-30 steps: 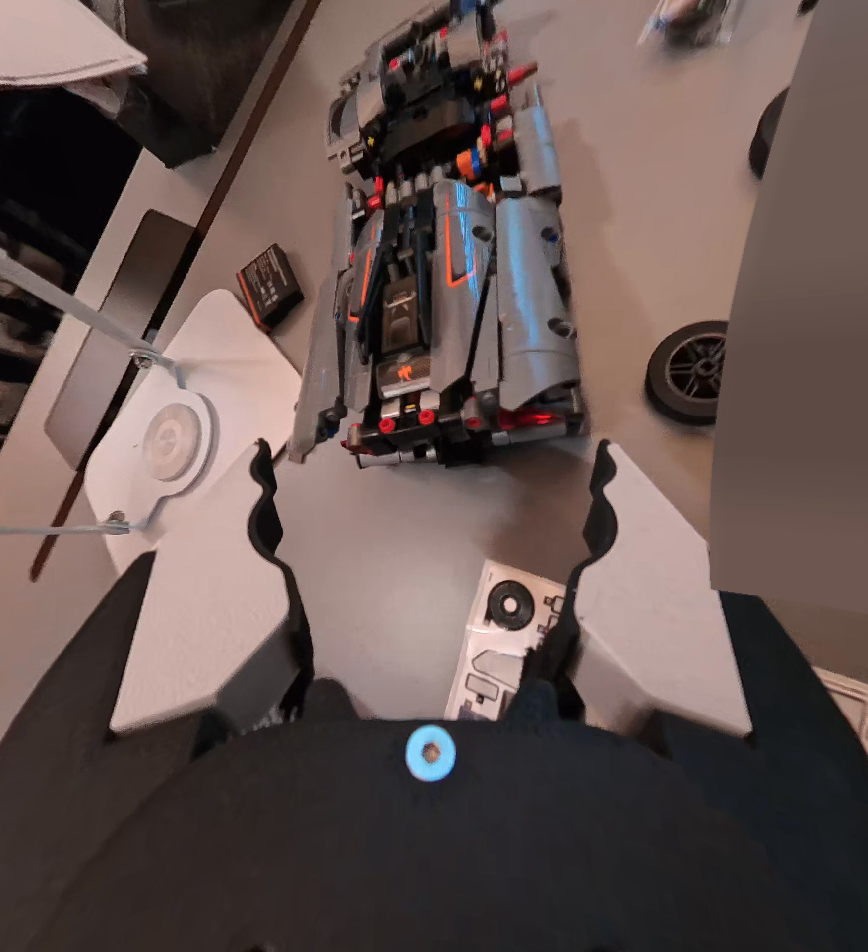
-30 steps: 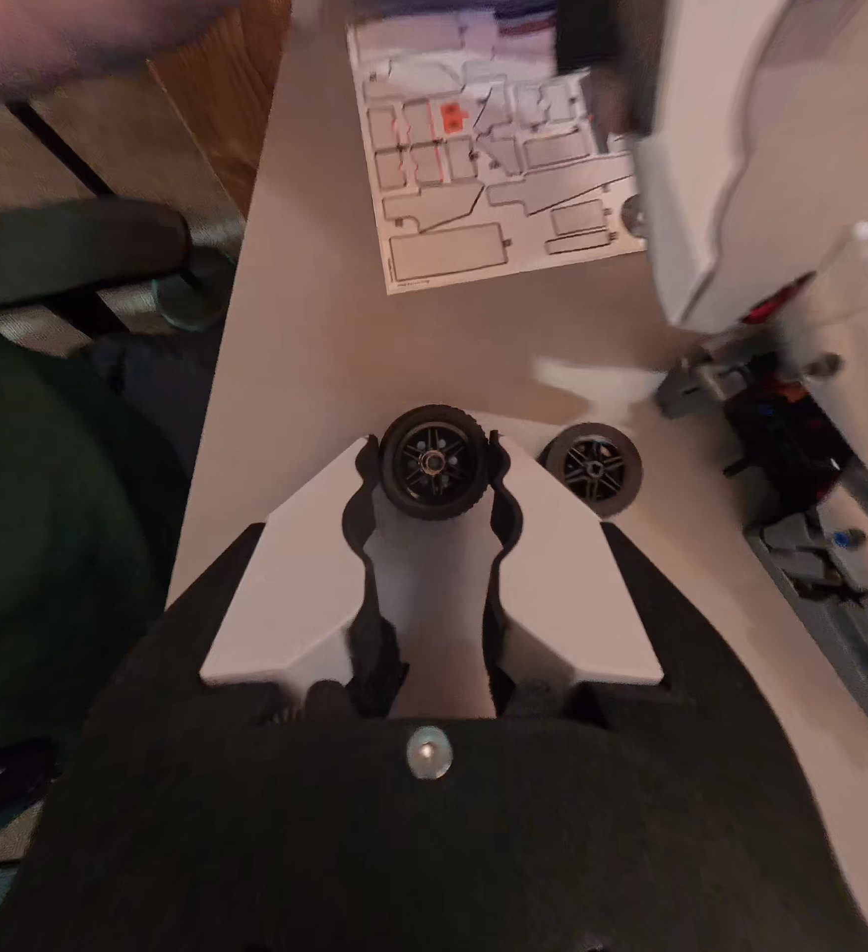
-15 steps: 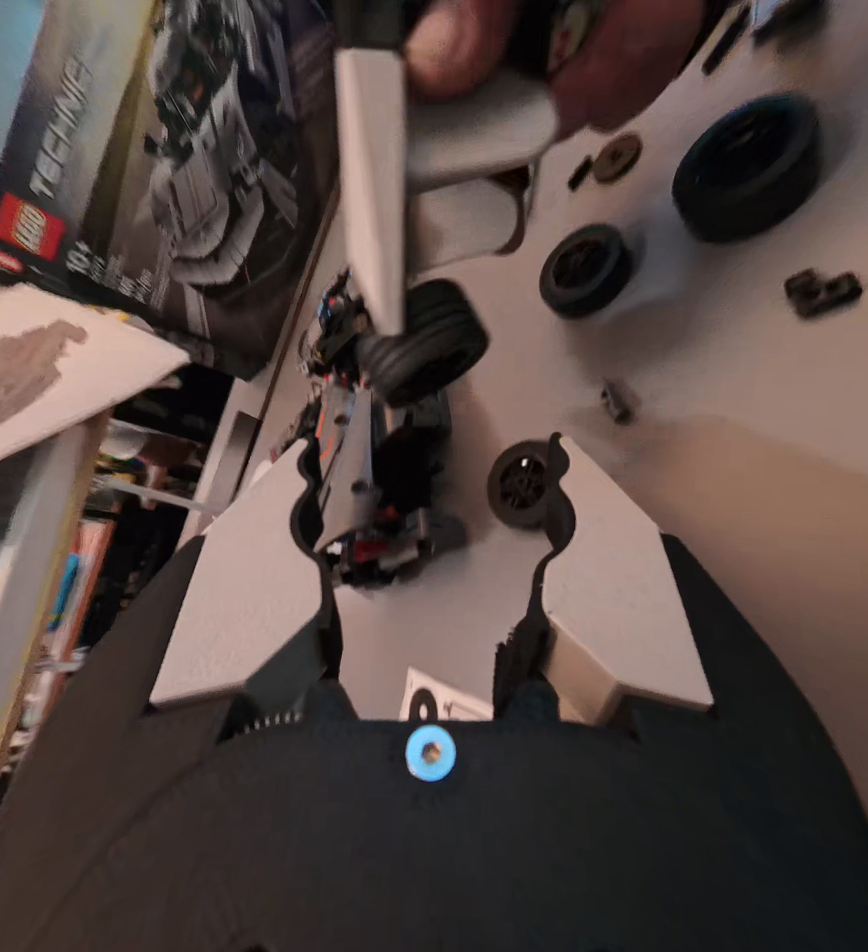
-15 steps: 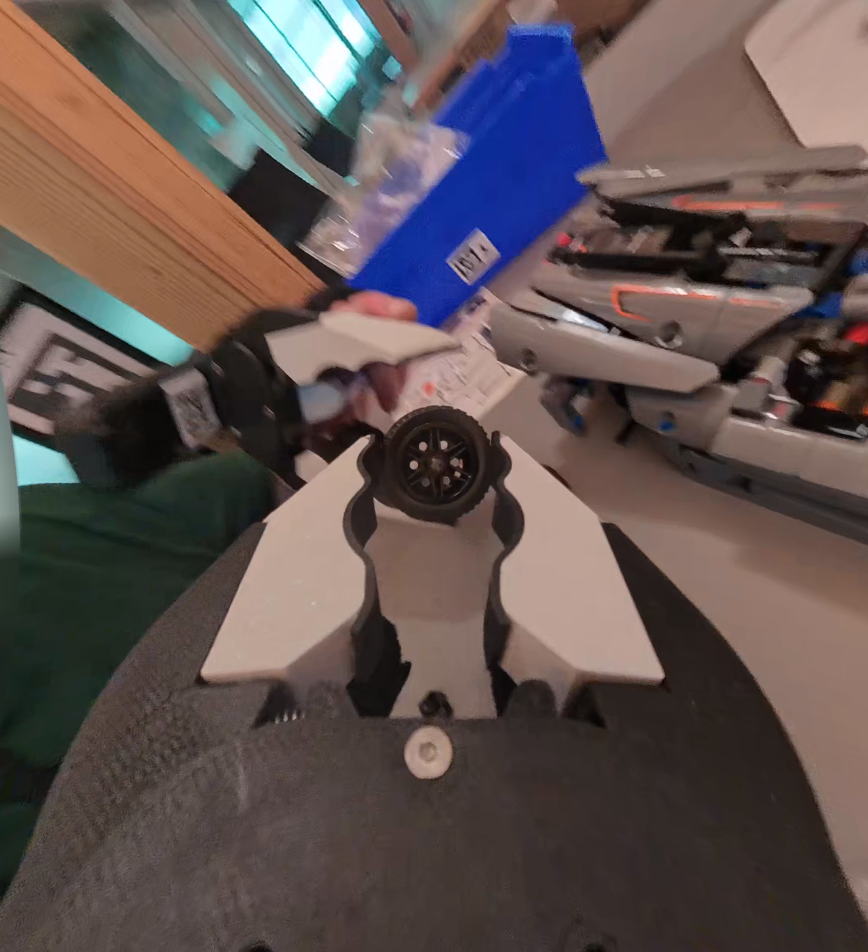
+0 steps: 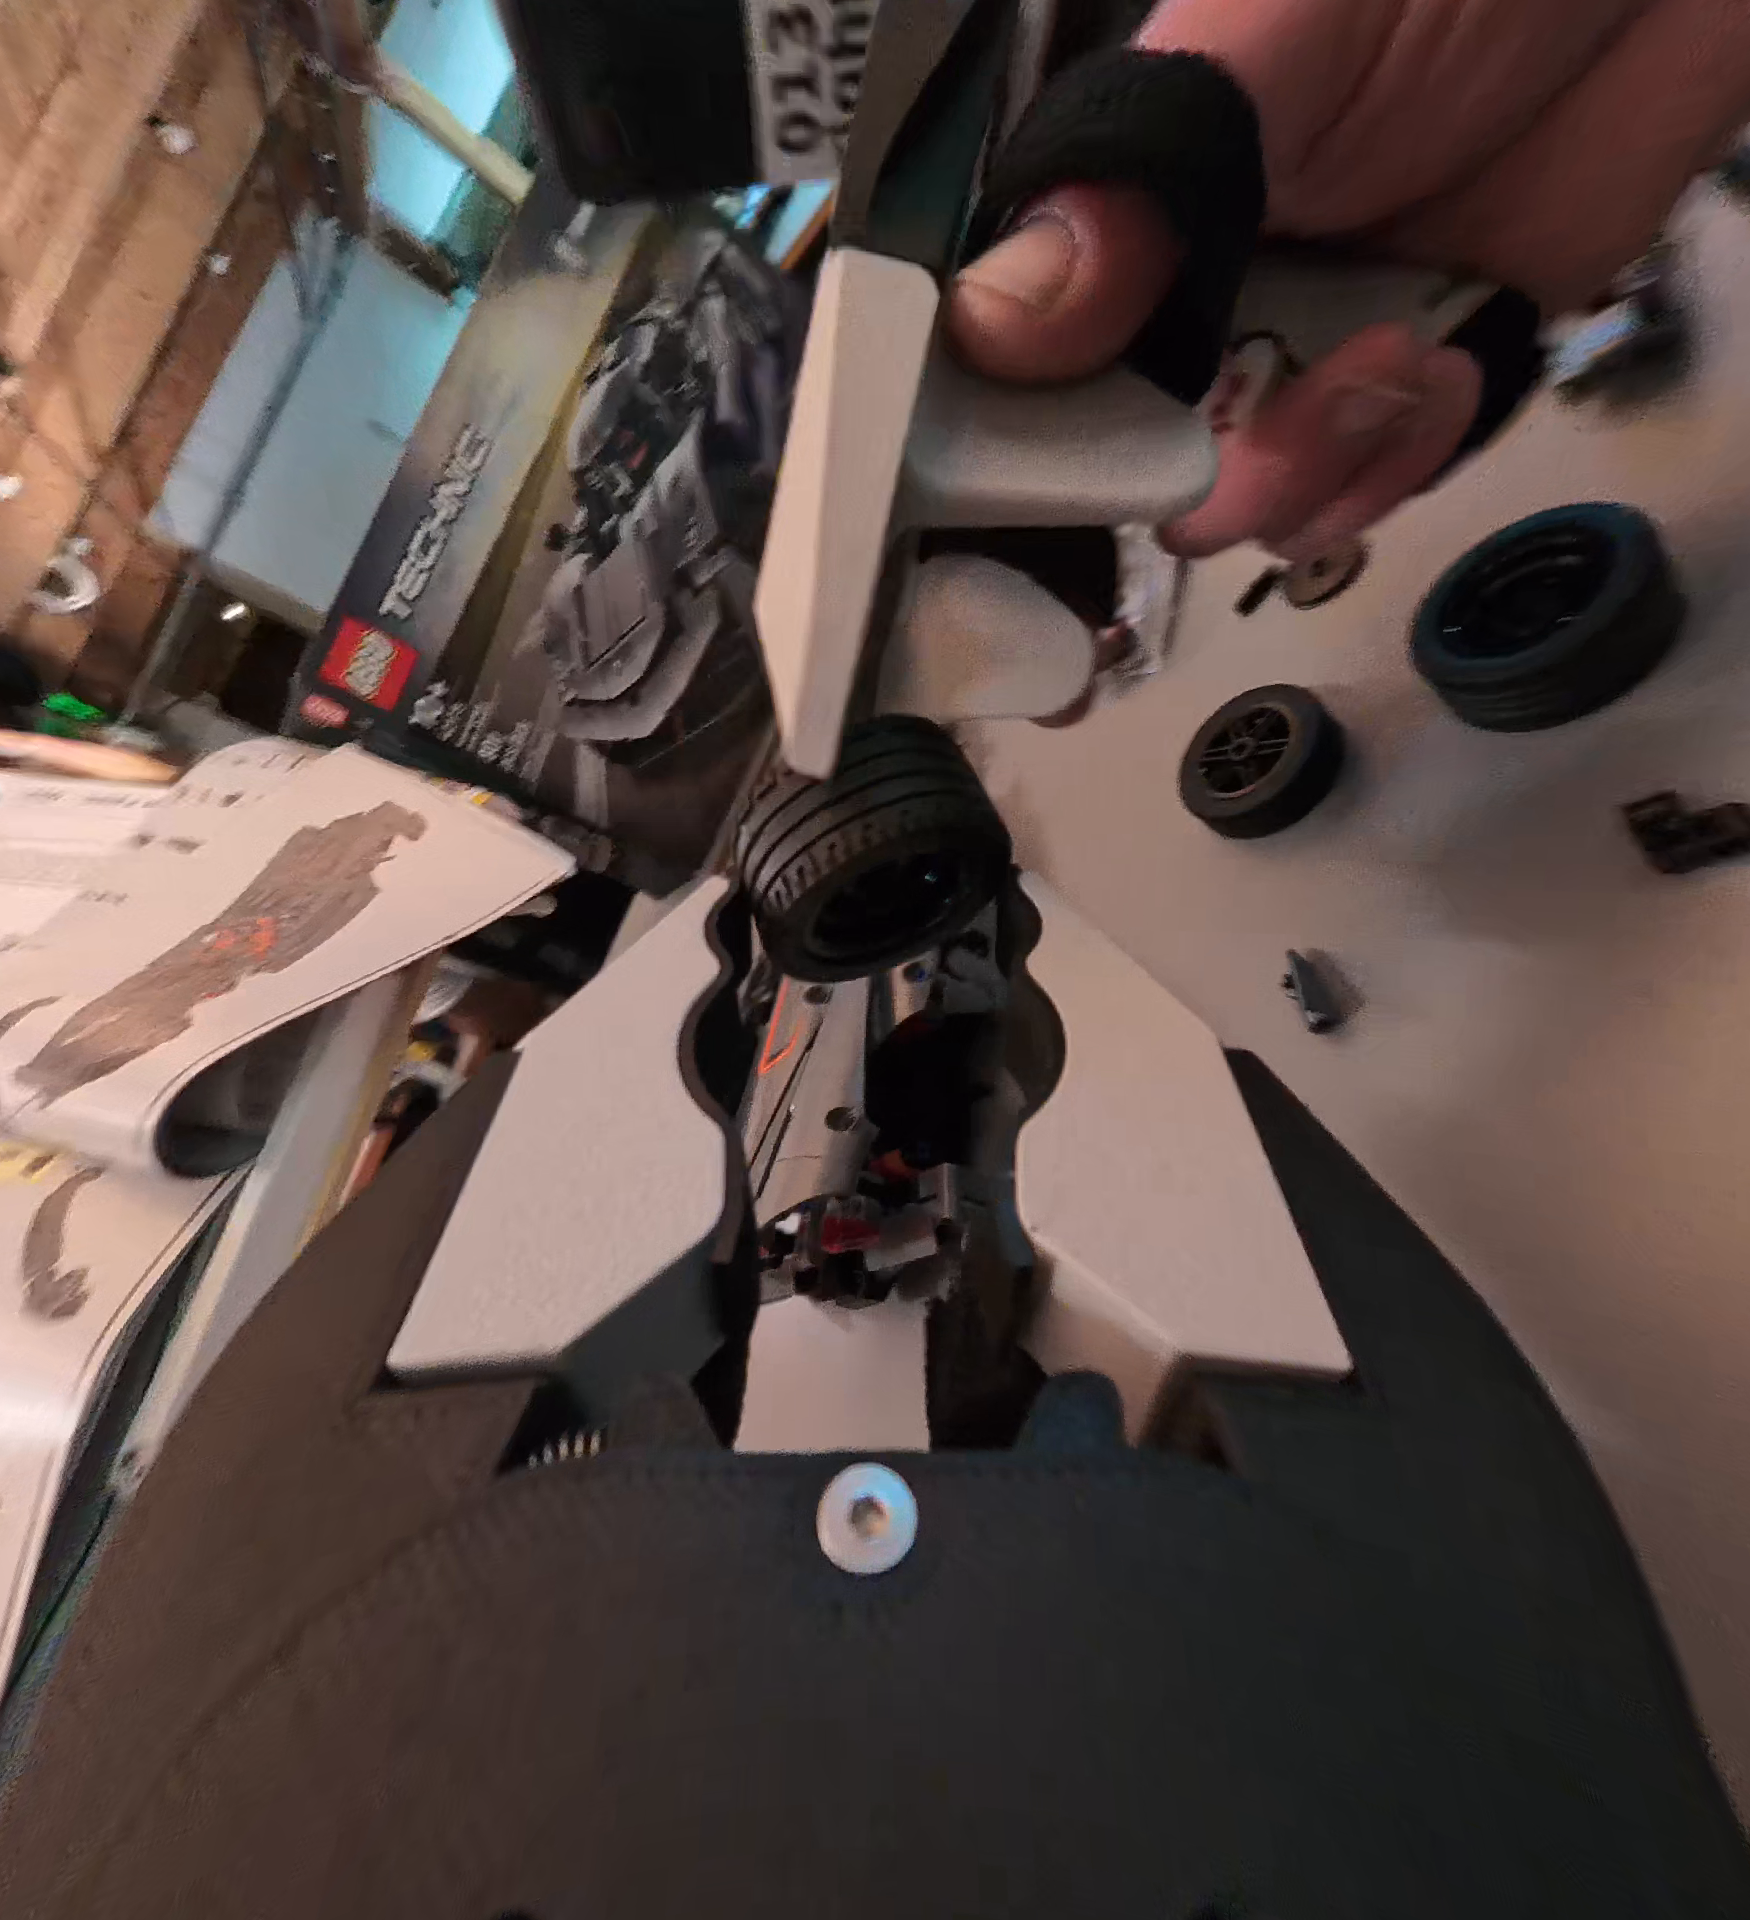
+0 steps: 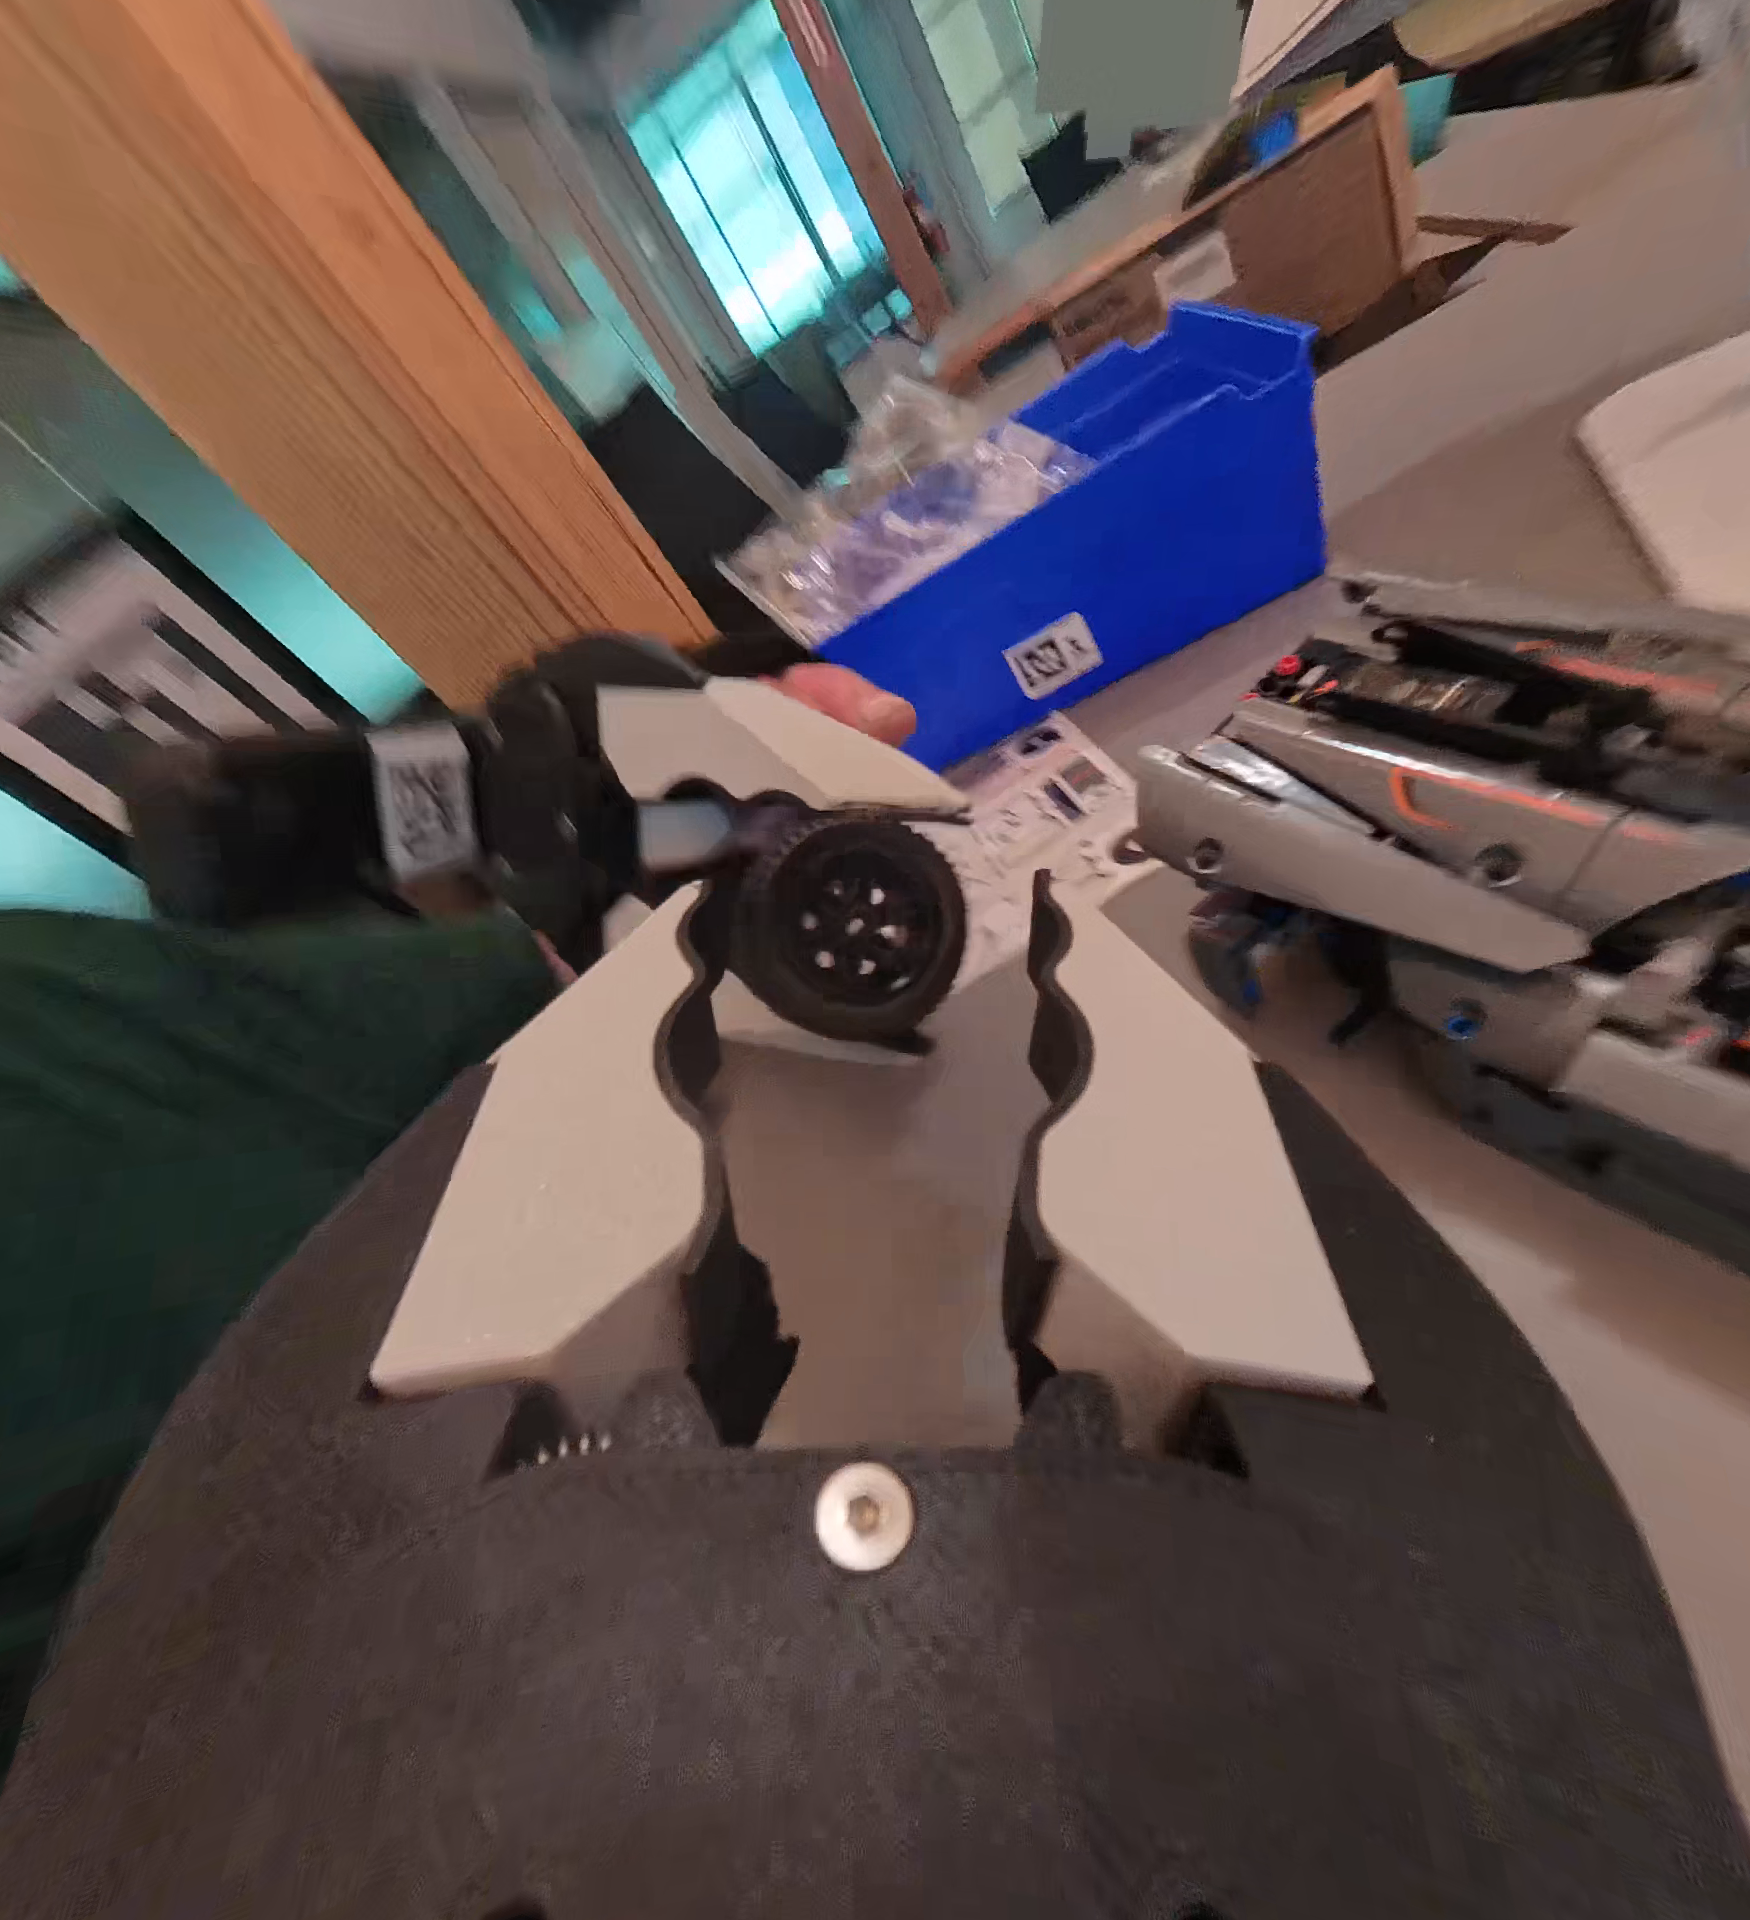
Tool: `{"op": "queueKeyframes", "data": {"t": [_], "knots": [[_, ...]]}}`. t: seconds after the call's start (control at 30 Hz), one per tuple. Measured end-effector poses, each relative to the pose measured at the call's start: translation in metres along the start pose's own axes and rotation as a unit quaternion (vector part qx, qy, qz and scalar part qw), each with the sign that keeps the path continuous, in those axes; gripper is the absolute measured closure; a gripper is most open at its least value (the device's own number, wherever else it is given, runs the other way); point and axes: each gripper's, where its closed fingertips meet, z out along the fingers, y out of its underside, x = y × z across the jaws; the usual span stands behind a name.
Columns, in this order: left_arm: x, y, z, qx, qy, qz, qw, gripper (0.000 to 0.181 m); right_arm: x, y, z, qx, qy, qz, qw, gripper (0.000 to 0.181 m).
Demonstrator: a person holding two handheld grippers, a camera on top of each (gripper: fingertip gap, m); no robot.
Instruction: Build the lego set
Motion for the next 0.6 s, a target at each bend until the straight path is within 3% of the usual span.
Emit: {"op": "queueKeyframes", "data": {"t": [0.1,0.23,0.33,0.4,0.5,0.6], "knots": [[0.013,-0.004,-0.008,0.012,0.096,-0.02,0.995,0.136,-0.004,0.007,-0.005,-0.065,0.072,-0.168,0.981,0.119],[0.012,-0.013,-0.018,0.036,0.182,-0.105,0.977,0.136,-0.012,0.014,-0.012,-0.126,0.137,-0.37,0.91,0.119],[0.016,-0.025,-0.03,0.069,0.286,-0.196,0.935,0.136,-0.025,0.012,-0.01,-0.137,0.171,-0.488,0.845,0.123],[0.025,-0.033,-0.041,0.085,0.383,-0.26,0.882,0.136,-0.036,0.011,-0.006,-0.133,0.185,-0.546,0.806,0.126],[0.03,-0.033,-0.044,0.097,0.437,-0.298,0.843,0.136,-0.041,0.016,0.001,-0.144,0.21,-0.604,0.755,0.131],[0.033,-0.038,-0.049,0.119,0.47,-0.317,0.815,0.136,-0.039,0.023,0.008,-0.159,0.219,-0.624,0.733,0.133]]}}
